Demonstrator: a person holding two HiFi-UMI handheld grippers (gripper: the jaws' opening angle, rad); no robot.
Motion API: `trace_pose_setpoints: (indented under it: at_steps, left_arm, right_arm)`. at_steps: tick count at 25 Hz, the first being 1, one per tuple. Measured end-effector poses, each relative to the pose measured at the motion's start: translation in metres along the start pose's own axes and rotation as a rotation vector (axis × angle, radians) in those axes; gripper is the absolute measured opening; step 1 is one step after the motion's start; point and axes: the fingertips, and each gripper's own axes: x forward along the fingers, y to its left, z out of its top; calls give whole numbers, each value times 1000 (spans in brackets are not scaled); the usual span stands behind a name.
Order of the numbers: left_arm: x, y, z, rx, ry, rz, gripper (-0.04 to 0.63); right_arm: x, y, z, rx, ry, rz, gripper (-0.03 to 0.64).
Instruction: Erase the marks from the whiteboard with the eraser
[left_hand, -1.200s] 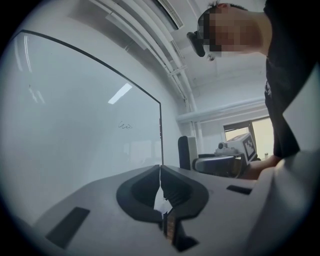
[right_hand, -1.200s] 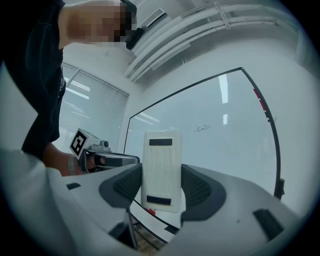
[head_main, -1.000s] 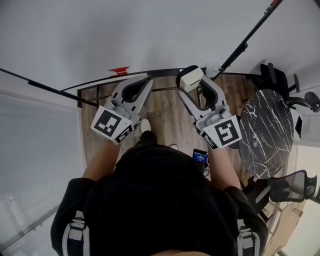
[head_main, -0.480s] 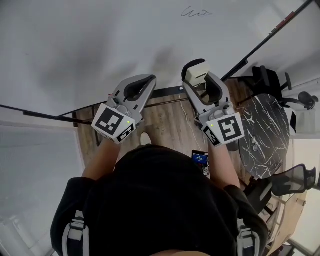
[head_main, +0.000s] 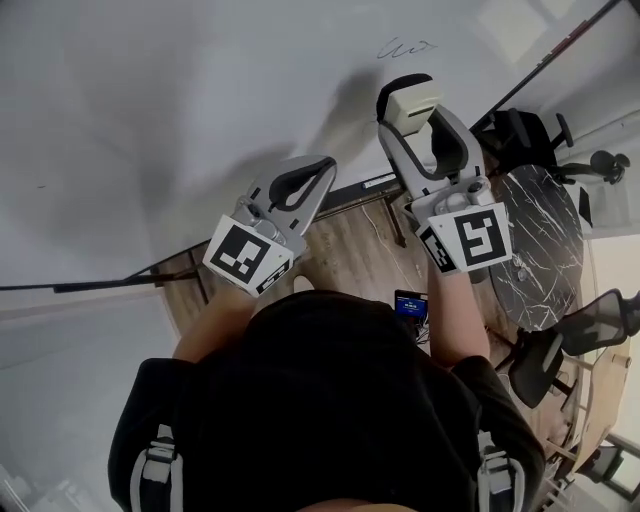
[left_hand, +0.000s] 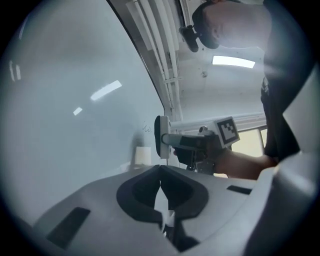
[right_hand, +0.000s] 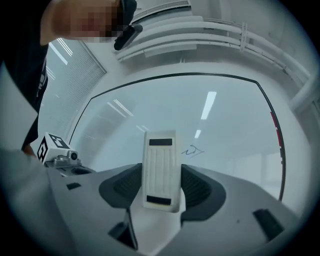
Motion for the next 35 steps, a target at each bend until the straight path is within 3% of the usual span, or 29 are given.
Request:
trace_pose_setpoints:
  at_steps: [5,13,22,25,35]
  left_arm:
    - [4,6,-9,-3,18,-43,5]
    - [14,7,-16,-3,31,-4,5]
    - [21,9,-9,28,20,122,5]
    - [25,7,-10,28,22,139,5]
    - [41,-6,-10,34,33,165,5]
  right_arm:
    - [25,1,18,-26,-20,-27,241]
    - [47,3,37,-165,-86,-29,241]
    - [48,-5,39,-149,-117,1,241]
    - [47,-13,33,-144,-83,-17,241]
    - [32,-63,25,-126,-110,-55,242]
